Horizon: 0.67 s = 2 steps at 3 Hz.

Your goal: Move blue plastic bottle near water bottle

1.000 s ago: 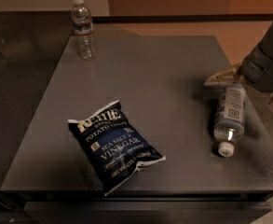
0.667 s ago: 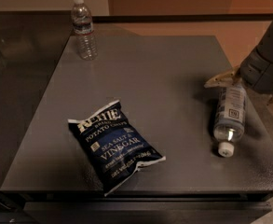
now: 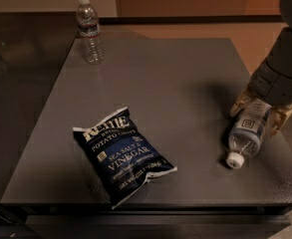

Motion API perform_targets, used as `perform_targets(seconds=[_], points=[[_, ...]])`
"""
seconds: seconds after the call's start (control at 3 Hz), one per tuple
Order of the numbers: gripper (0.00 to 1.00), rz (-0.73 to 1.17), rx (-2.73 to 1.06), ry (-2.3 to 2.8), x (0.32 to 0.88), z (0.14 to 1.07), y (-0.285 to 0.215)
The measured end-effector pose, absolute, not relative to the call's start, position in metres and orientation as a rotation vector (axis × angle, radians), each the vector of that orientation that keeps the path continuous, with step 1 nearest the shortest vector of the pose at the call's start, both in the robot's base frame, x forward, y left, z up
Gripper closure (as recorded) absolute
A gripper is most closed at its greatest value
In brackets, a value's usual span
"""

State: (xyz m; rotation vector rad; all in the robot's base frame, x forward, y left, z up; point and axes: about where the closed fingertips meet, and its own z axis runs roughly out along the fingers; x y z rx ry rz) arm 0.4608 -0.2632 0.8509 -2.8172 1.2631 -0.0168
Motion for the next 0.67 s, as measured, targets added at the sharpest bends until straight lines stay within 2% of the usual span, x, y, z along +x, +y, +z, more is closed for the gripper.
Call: perform_targets(seconds=[0.67], points=[[0.88,-0.084,-2.798,1.356,0.474,0.875,-0.248]])
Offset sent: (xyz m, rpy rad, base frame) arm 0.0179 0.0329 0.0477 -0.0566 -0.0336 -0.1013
